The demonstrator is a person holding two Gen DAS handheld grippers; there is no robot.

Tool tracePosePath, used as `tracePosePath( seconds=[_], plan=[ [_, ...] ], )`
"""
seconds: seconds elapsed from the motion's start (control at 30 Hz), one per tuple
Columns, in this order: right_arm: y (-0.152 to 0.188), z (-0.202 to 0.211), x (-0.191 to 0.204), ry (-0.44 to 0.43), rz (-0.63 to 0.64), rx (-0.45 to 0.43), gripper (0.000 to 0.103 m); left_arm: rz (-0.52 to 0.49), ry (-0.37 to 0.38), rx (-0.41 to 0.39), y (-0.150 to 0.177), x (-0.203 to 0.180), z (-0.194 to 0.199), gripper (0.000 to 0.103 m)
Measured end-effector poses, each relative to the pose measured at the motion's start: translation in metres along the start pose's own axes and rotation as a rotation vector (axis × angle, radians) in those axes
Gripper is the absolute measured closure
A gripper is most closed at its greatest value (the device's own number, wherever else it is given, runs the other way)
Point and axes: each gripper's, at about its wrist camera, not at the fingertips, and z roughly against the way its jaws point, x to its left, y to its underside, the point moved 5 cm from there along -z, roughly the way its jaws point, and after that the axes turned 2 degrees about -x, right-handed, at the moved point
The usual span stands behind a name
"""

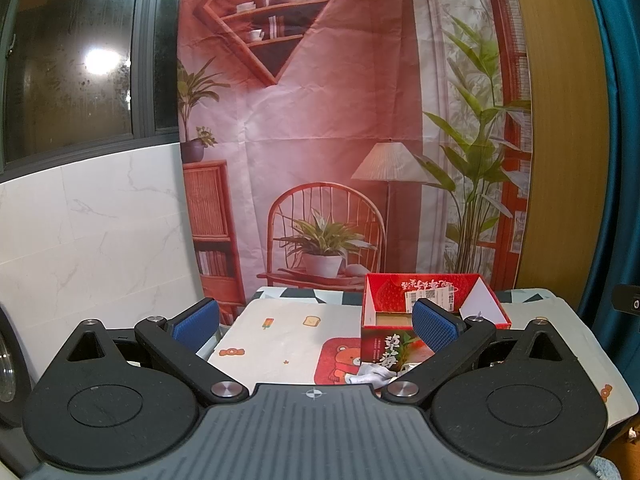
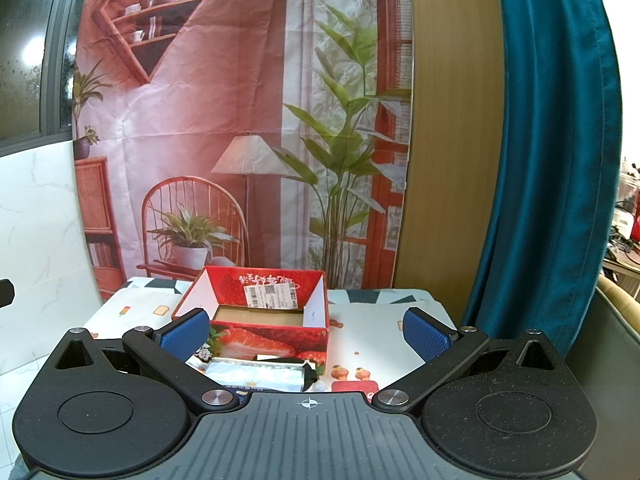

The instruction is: Organize soft objects

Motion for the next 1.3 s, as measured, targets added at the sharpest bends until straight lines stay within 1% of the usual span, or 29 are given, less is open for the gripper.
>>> tracePosePath(
  seconds=[0.57,0.8,0.87,0.93,1.07,1.2,1.3],
  plan=[
    [0.000,-0.001,-0.001,-0.001,0.002,0.001,0.000,0.001,0.000,0.000,0.000,0.000,0.000,0.000],
    [0.001,-0.001,-0.001,-0.010,-0.004,-0.003,0.000,0.008,0.001,0.016,0.005,0.001,-0.005,0.000],
    [0.002,-0.001,-0.003,-0.028,-0.012,-0.012,0.000,0.008,-0.005,0.025,0.007,0.002,-0.010,0.000],
    [0.006,-0.003,-0.006,-0.068,-0.036,-0.039,0.000,0.010,-0.017,0.038,0.010,0.003,-0.017,0.000],
    [0.014,-0.010,-0.014,-0.093,-0.065,-0.071,0.000,0.031,-0.032,0.072,0.021,0.007,-0.035,0.000],
    [0.030,-0.028,-0.017,-0.121,-0.089,-0.090,0.000,0.038,-0.066,0.108,0.036,0.010,-0.058,0.000],
    [0.044,-0.045,-0.019,-0.130,-0.133,-0.111,0.000,0.077,-0.048,0.122,0.051,0.016,-0.072,0.000]
  ],
)
